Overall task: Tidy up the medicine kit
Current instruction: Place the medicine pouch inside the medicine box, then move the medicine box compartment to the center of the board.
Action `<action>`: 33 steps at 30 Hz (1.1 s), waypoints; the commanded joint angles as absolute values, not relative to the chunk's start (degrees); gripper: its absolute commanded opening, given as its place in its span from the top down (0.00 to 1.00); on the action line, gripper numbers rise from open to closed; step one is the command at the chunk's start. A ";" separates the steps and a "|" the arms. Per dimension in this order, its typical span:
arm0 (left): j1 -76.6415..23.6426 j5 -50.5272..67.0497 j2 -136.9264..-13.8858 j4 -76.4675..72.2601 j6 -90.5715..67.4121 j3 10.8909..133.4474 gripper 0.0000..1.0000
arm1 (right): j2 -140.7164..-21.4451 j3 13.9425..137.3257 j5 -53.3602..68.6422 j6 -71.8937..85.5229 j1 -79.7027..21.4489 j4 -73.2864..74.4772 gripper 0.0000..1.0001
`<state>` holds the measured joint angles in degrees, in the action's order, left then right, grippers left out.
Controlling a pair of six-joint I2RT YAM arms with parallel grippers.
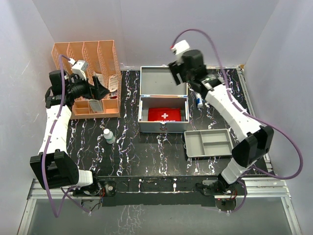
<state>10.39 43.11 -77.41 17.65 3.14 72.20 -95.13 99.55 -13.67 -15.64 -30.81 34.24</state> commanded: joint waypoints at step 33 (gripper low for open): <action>9.78 44.30 -79.71 26.27 7.82 78.57 0.02 | -80.05 66.39 -7.03 20.71 -15.84 53.29 0.56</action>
